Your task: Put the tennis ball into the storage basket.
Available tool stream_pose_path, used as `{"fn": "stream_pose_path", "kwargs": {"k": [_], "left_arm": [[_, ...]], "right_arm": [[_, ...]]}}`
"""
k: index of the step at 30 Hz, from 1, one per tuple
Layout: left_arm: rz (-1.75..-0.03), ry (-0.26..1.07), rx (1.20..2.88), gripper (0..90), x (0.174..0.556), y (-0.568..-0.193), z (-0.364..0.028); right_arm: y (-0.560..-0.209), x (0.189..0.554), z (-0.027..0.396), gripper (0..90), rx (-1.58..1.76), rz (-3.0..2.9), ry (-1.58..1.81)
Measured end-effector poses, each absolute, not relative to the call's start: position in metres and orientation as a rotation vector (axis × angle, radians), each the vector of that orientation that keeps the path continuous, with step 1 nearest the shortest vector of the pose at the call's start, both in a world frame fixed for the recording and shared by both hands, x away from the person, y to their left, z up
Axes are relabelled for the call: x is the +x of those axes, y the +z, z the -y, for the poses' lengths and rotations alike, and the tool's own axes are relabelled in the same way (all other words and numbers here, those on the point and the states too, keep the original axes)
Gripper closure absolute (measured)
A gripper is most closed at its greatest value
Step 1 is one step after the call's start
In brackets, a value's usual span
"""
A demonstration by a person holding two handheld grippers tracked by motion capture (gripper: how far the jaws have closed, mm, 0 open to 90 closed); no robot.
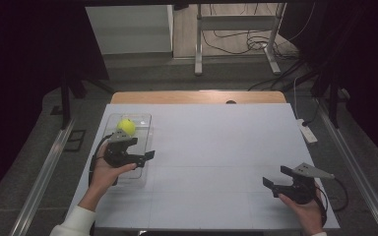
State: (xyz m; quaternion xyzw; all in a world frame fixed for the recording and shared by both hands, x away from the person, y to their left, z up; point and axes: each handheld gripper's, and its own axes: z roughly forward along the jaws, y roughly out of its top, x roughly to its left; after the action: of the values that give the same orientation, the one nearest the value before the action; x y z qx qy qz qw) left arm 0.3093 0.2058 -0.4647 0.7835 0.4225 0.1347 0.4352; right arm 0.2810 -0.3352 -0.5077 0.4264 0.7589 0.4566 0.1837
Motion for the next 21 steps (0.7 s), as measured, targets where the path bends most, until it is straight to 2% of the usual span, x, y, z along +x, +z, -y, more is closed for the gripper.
{"fn": "stream_pose_path", "kwargs": {"k": [21], "left_arm": [[-0.975, 0.317, 1.966, 12.8, 0.268, -0.478, -0.189]], "right_arm": [[-0.507, 0.280, 0.335, 11.1, 1.200, -2.143, 1.289]]}}
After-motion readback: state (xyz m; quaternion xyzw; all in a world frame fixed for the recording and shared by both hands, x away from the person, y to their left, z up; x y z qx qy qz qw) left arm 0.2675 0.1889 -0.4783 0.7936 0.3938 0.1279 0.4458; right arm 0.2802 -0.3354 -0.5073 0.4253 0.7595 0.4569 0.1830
